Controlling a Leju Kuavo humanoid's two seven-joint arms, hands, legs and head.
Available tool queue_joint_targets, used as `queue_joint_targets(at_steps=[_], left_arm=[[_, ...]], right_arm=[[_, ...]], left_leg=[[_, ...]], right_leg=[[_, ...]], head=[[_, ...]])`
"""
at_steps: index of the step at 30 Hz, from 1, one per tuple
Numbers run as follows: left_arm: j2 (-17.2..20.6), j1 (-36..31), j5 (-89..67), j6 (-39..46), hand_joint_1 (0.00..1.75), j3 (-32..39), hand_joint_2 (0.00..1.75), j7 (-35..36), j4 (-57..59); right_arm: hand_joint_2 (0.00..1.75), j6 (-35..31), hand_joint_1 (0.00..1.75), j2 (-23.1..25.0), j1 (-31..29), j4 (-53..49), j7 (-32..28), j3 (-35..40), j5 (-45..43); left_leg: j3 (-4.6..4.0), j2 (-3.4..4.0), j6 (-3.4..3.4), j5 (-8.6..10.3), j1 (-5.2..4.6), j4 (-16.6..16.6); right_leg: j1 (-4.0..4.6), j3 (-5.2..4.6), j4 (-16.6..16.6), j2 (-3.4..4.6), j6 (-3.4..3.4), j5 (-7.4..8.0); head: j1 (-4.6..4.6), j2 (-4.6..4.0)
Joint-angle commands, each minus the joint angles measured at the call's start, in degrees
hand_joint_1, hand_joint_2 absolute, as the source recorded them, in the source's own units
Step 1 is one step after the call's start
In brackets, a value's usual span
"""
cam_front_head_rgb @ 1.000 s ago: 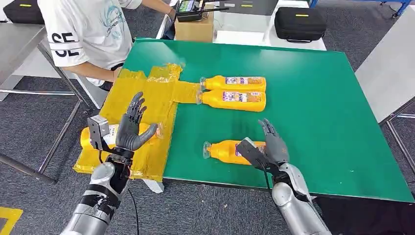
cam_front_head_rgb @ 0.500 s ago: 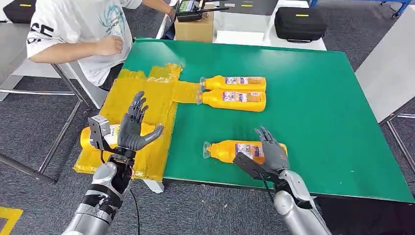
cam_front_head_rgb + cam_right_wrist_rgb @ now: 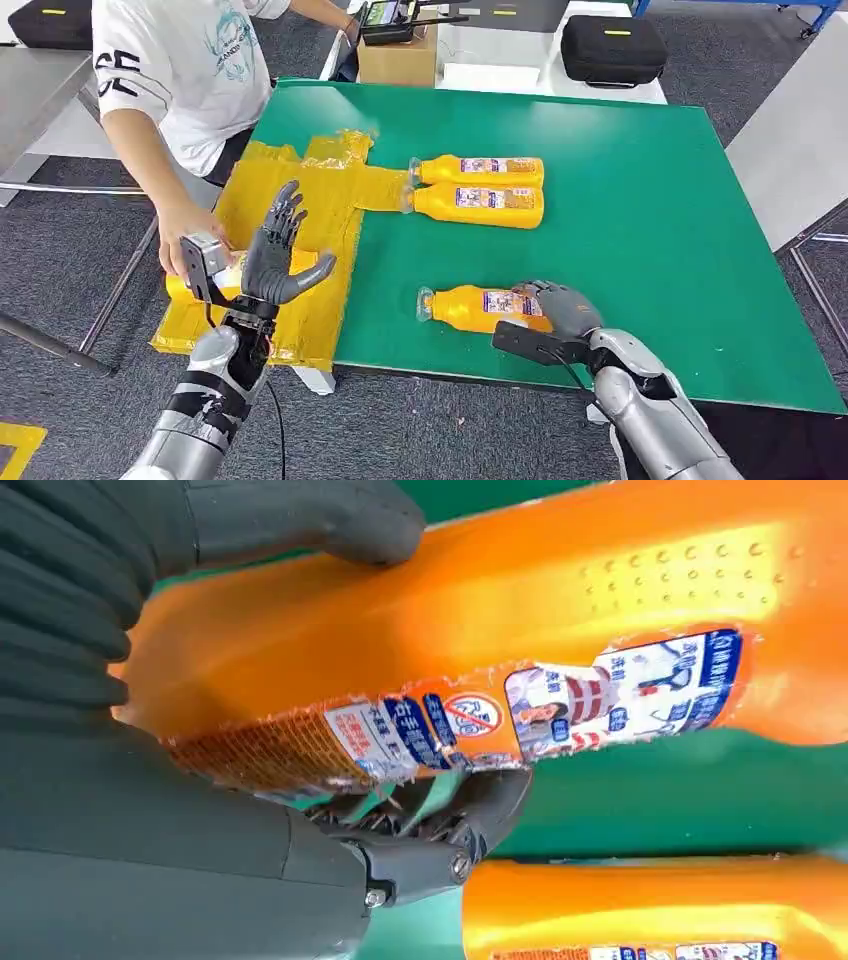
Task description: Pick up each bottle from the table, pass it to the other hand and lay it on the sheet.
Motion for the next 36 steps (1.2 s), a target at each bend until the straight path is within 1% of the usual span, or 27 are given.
queue_joint_targets(at_steps=[1, 2, 3, 4, 6, 8, 10, 12, 15, 17, 18, 19, 20, 22, 23, 24, 25, 26, 27, 28, 29, 30, 31, 32, 33, 35, 36], left_arm=[[1.03, -2.96, 0.22, -0.16, 0.00, -1.18, 1.75, -0.07, 4.48], [1.09, -3.15, 0.51, -0.42, 0.00, -1.16, 1.75, -0.23, 4.82], [1.13, -3.47, 1.98, -1.92, 0.00, -0.91, 1.75, 0.02, 5.54], [1.27, -3.82, 1.93, -1.74, 0.00, -1.05, 1.75, -0.02, 6.19], [1.45, -4.37, 2.11, -1.92, 0.00, -1.22, 1.75, -0.60, 7.21], [1.12, -5.06, 2.91, -2.73, 0.00, -0.67, 1.75, -1.04, 9.16], [1.05, -5.55, 2.70, -2.49, 0.00, -0.65, 1.75, -1.25, 10.11], [1.02, -5.70, 2.03, -2.02, 0.00, -0.81, 1.75, -1.52, 10.21], [1.04, -4.49, 2.53, -1.67, 0.00, -0.11, 1.75, -0.96, 8.11], [1.33, -3.26, 2.40, -1.08, 0.00, 0.23, 1.75, -0.48, 5.98], [1.38, -2.40, 2.37, -0.93, 0.00, 0.48, 1.75, -0.01, 4.57], [1.23, -1.87, 2.14, -0.15, 0.00, 0.76, 1.75, 0.23, 3.60], [1.02, -1.65, 2.21, 0.29, 0.00, 0.83, 1.75, 0.73, 3.04], [0.92, -1.72, 2.21, 0.54, 0.00, 0.75, 1.75, 0.69, 3.00], [0.82, -1.84, 2.14, 0.86, 0.00, 0.65, 1.75, 0.82, 3.15], [0.47, -2.10, 2.61, 1.60, 0.00, 0.62, 1.75, 1.89, 3.67], [0.38, -2.33, 2.72, 2.04, 0.00, 0.06, 1.75, 1.94, 3.90], [-0.08, -2.71, 2.54, 3.83, 0.00, -0.40, 1.75, 2.33, 4.36], [-0.29, -3.02, 3.05, 4.16, 0.00, -0.94, 1.75, 2.58, 4.69], [-0.29, -3.12, 2.92, 4.70, 0.00, -1.20, 1.75, 2.57, 4.77], [-0.66, -3.73, 2.16, 7.07, 0.00, -2.27, 1.75, 2.99, 5.49], [-0.64, -4.07, 0.66, 9.64, 0.00, -3.33, 1.75, 2.85, 5.80], [-1.09, -4.27, 1.01, 10.18, 0.00, -3.42, 1.75, 3.68, 6.26], [-1.20, -4.41, 1.57, 10.08, 0.00, -4.09, 1.75, 4.08, 6.50], [-1.44, -4.74, 0.92, 11.96, 0.00, -5.04, 1.75, 5.62, 7.36], [-1.58, -5.15, 2.87, 11.42, 0.00, -6.83, 1.75, 6.89, 8.54], [-1.96, -5.28, 6.63, 9.39, 0.00, -7.19, 1.75, 8.39, 9.14]], right_arm=[[1.75, 1.29, 1.75, -1.96, -1.55, 5.19, -0.13, 4.72, -0.50], [1.75, 2.76, 1.75, -2.71, -2.37, 5.36, -0.58, 6.18, -1.81], [1.75, 4.56, 1.75, -3.72, -3.53, 5.73, -1.48, 7.82, -4.02], [1.75, 5.68, 1.75, -4.71, -4.59, 5.97, -1.99, 9.47, -5.30], [1.75, 6.78, 1.75, -6.20, -6.59, 7.04, -1.82, 12.47, -6.88], [1.75, 6.10, 1.75, -6.00, -7.95, 9.42, -2.38, 13.80, -8.61], [1.75, 5.69, 1.75, -5.34, -8.88, 10.93, -2.44, 14.54, -8.69], [1.75, 3.70, 1.75, -4.50, -10.02, 12.51, -2.64, 15.69, -9.67], [1.75, -1.48, 1.75, -2.70, -8.50, 9.81, -1.01, 13.20, -10.01], [1.75, -6.96, 1.75, -0.97, -5.84, 6.12, 1.04, 9.52, -9.54], [1.75, -10.06, 1.75, 0.09, -4.08, 3.19, 2.48, 7.51, -7.56], [1.75, -14.30, 1.75, 2.76, -1.27, 0.55, 2.68, 2.87, -8.27], [1.75, -18.04, 1.75, 5.06, 0.99, -2.73, 2.39, -0.30, -7.52], [1.75, -17.96, 1.75, 5.69, 1.72, -4.40, 3.11, -0.63, -6.88], [1.75, -18.75, 1.75, 6.39, 2.39, -5.26, 3.23, -1.89, -7.72], [1.75, -21.24, 1.75, 7.77, 3.82, -6.57, 1.95, -4.02, -8.50], [1.75, -23.58, 1.75, 10.18, 5.38, -7.65, -0.42, -7.32, -11.89], [1.75, -25.38, 1.75, 11.59, 6.55, -8.99, -0.99, -8.64, -11.88], [1.75, -27.29, 1.75, 13.11, 7.55, -10.02, -2.14, -9.93, -13.72], [1.75, -27.40, 1.75, 13.37, 7.70, -10.07, -2.37, -10.03, -14.00], [1.75, -29.56, 1.75, 15.17, 9.06, -11.19, -3.63, -10.80, -15.44], [1.75, -30.43, 1.75, 15.86, 9.57, -11.50, -4.30, -10.81, -16.02], [1.75, -31.19, 1.75, 16.57, 10.02, -11.64, -4.63, -10.99, -16.60], [1.75, -31.80, 1.75, 16.97, 10.09, -11.17, -5.08, -10.73, -16.79], [1.75, -33.34, 1.75, 17.90, 10.50, -10.89, -6.45, -11.21, -17.89], [1.75, -35.03, 1.75, 18.87, 10.41, -9.85, -8.34, -11.03, -19.80], [1.75, -35.87, 1.75, 19.00, 9.77, -8.69, -9.22, -10.18, -19.88]], left_leg=[[0.25, -0.02, -0.07, -0.09, 0.06, -0.05], [0.16, -0.04, -0.04, -0.04, 0.04, -0.05], [0.32, -0.03, -0.07, -0.11, 0.06, -0.04], [0.25, -0.03, -0.05, -0.08, 0.04, -0.03], [0.26, -0.01, -0.05, -0.08, 0.03, -0.02], [0.15, 0.00, -0.04, -0.03, 0.03, -0.02], [0.24, 0.01, -0.06, -0.05, 0.03, -0.04], [0.26, 0.02, -0.06, -0.05, 0.01, -0.05], [0.31, 0.09, -0.07, -0.07, 0.03, -0.07], [0.39, 0.22, -0.09, -0.12, 0.03, -0.08], [0.30, 0.17, -0.07, -0.08, 0.02, -0.07], [0.23, 0.18, -0.06, -0.07, 0.02, -0.06], [0.36, 0.23, -0.10, -0.13, 0.04, -0.08], [0.18, 0.16, -0.08, -0.08, 0.04, -0.06], [0.30, 0.21, -0.12, -0.18, 0.05, -0.02], [0.20, 0.16, -0.09, -0.14, 0.03, -0.03], [0.16, 0.19, -0.09, -0.14, 0.06, -0.02], [0.07, 0.12, -0.07, -0.07, 0.03, -0.05], [0.21, 0.16, -0.10, -0.16, 0.06, -0.03], [0.06, 0.02, -0.08, -0.08, 0.06, -0.01], [0.18, 0.02, -0.11, -0.16, 0.09, 0.03], [0.08, -0.02, -0.09, -0.11, 0.07, 0.01], [0.00, -0.05, -0.07, -0.07, 0.07, -0.01], [0.12, -0.05, -0.09, -0.15, 0.10, 0.02], [0.07, -0.08, -0.07, -0.10, 0.07, -0.01], [0.00, -0.07, -0.05, -0.06, 0.04, -0.01], [0.12, -0.05, -0.07, -0.13, 0.06, 0.01]], right_leg=[[0.08, 0.28, -0.07, -0.09, -0.11, -0.10], [0.05, 0.18, -0.06, -0.09, -0.07, -0.06], [0.08, 0.36, -0.07, -0.11, -0.12, -0.13], [0.06, 0.28, -0.05, -0.10, -0.10, -0.10], [0.05, 0.29, -0.05, -0.08, -0.10, -0.08], [0.03, 0.18, -0.06, -0.05, -0.06, -0.03], [0.04, 0.28, -0.08, -0.05, -0.09, -0.05], [0.03, 0.29, -0.07, -0.05, -0.10, -0.04], [0.05, 0.32, -0.11, 0.02, -0.10, -0.03], [0.05, 0.36, -0.09, 0.09, -0.13, -0.06], [0.04, 0.29, -0.07, 0.06, -0.10, -0.04], [0.04, 0.21, -0.07, 0.09, -0.07, -0.02], [0.07, 0.32, -0.07, 0.11, -0.13, -0.07], [0.06, 0.16, -0.04, 0.11, -0.10, -0.03], [0.07, 0.26, 0.01, 0.13, -0.15, -0.12], [0.05, 0.18, 0.02, 0.11, -0.11, -0.09], [0.08, 0.15, 0.02, 0.13, -0.11, -0.08], [0.05, 0.04, 0.01, 0.08, -0.08, -0.04], [0.09, 0.17, 0.02, 0.09, -0.14, -0.12], [0.09, 0.06, 0.03, -0.04, -0.10, -0.10], [0.13, 0.18, 0.07, -0.07, -0.16, -0.20], [0.10, 0.09, 0.04, -0.07, -0.13, -0.15], [0.09, 0.03, 0.02, -0.09, -0.10, -0.11], [0.13, 0.16, 0.04, -0.11, -0.14, -0.18], [0.10, 0.10, 0.01, -0.13, -0.11, -0.15], [0.06, 0.02, 0.01, -0.10, -0.08, -0.11], [0.08, 0.15, 0.03, -0.12, -0.12, -0.17]], head=[[0.00, 0.00], [0.00, 0.00], [0.00, 0.00], [0.00, 0.00], [0.00, 0.00], [0.00, 0.00], [0.00, 0.00], [0.00, 0.00], [0.00, 0.00], [0.00, 0.00], [0.00, 0.00], [0.00, 0.00], [0.00, -0.02], [0.02, 0.00], [0.00, 0.00], [0.00, 0.00], [0.00, 0.00], [-0.04, 0.00], [0.00, 0.00], [0.00, 0.00], [0.00, -0.02], [-0.02, 0.00], [0.00, 0.00], [-0.02, 0.00], [0.00, 0.00], [0.02, 0.00], [0.02, 0.00]])
